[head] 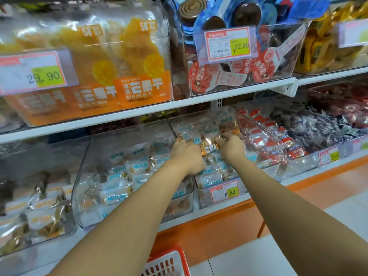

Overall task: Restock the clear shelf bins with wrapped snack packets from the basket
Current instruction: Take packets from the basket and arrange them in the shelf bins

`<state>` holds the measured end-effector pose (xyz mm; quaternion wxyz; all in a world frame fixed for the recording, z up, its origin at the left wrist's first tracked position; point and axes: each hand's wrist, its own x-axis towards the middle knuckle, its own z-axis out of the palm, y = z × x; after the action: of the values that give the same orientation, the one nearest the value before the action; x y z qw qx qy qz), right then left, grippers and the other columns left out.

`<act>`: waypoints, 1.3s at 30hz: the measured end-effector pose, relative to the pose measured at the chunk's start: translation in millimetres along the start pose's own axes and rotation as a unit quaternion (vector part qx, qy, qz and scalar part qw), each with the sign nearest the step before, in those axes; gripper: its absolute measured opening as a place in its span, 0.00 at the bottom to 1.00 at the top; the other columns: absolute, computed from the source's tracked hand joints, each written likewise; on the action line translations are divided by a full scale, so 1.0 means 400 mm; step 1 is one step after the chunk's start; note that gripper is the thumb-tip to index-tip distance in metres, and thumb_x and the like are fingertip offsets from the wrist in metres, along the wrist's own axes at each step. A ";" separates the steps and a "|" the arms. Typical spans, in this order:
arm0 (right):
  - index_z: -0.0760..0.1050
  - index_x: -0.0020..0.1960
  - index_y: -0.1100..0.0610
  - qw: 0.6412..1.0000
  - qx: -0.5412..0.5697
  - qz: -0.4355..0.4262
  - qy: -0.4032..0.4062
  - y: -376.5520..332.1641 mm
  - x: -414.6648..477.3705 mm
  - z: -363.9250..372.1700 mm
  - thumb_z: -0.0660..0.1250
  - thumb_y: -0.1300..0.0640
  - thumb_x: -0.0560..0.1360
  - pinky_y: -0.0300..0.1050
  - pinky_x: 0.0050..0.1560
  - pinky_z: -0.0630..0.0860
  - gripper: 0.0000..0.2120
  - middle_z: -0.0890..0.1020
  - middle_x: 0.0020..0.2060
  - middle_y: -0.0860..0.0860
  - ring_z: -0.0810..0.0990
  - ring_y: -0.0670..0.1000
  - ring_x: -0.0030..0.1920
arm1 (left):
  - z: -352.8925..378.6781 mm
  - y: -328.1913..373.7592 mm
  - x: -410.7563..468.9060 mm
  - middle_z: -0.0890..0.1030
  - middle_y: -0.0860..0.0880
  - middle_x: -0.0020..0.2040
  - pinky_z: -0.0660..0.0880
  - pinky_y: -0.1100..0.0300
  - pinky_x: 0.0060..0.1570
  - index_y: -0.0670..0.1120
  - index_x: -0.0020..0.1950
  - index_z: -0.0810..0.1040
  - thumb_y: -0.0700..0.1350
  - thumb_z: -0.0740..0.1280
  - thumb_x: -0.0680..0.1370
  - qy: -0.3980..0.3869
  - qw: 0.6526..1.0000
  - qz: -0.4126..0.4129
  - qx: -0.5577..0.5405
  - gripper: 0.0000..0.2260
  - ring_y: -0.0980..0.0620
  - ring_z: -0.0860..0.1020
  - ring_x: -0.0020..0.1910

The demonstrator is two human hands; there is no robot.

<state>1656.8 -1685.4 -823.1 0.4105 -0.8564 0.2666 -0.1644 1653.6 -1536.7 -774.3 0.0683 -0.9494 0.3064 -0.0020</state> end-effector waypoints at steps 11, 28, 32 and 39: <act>0.64 0.32 0.56 0.964 -0.039 -0.258 0.050 -0.087 -0.256 -0.121 0.59 0.50 0.81 0.48 0.31 0.59 0.20 0.68 0.26 0.50 0.67 0.50 0.29 | 0.089 -0.018 -0.254 0.78 0.50 0.45 0.69 0.59 0.55 0.47 0.44 0.78 0.49 0.62 0.80 0.288 0.836 -0.041 -0.465 0.10 0.56 0.74 0.51; 0.47 0.79 0.55 0.826 -0.355 -0.151 -0.412 0.314 -0.837 0.131 0.59 0.49 0.80 0.48 0.63 0.72 0.33 0.44 0.78 0.48 0.69 0.54 0.69 | 0.613 -0.195 -0.860 0.80 0.50 0.47 0.72 0.62 0.44 0.48 0.49 0.78 0.47 0.64 0.79 -0.063 0.852 -0.312 -0.415 0.05 0.54 0.78 0.45; 0.41 0.79 0.57 0.820 -0.368 -0.155 -0.411 0.336 -0.877 0.146 0.59 0.49 0.81 0.48 0.60 0.74 0.36 0.34 0.76 0.50 0.72 0.55 0.67 | 0.706 -0.230 -0.964 0.80 0.49 0.58 0.74 0.59 0.56 0.46 0.64 0.76 0.52 0.67 0.77 -0.142 0.856 -0.336 -0.367 0.17 0.51 0.79 0.54; 0.43 0.79 0.57 0.806 -0.382 -0.172 -0.419 0.336 -0.873 0.130 0.58 0.50 0.81 0.48 0.55 0.77 0.34 0.34 0.76 0.51 0.77 0.56 0.60 | 0.692 -0.238 -1.019 0.77 0.49 0.54 0.71 0.62 0.50 0.48 0.54 0.71 0.52 0.71 0.74 -0.236 0.862 -0.295 -0.338 0.15 0.52 0.75 0.52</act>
<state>1358.7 -1516.6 -982.9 0.0870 -0.9615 -0.0417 0.2574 1390.6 -1187.3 -1020.6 -0.1904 -0.9323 -0.0313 0.3058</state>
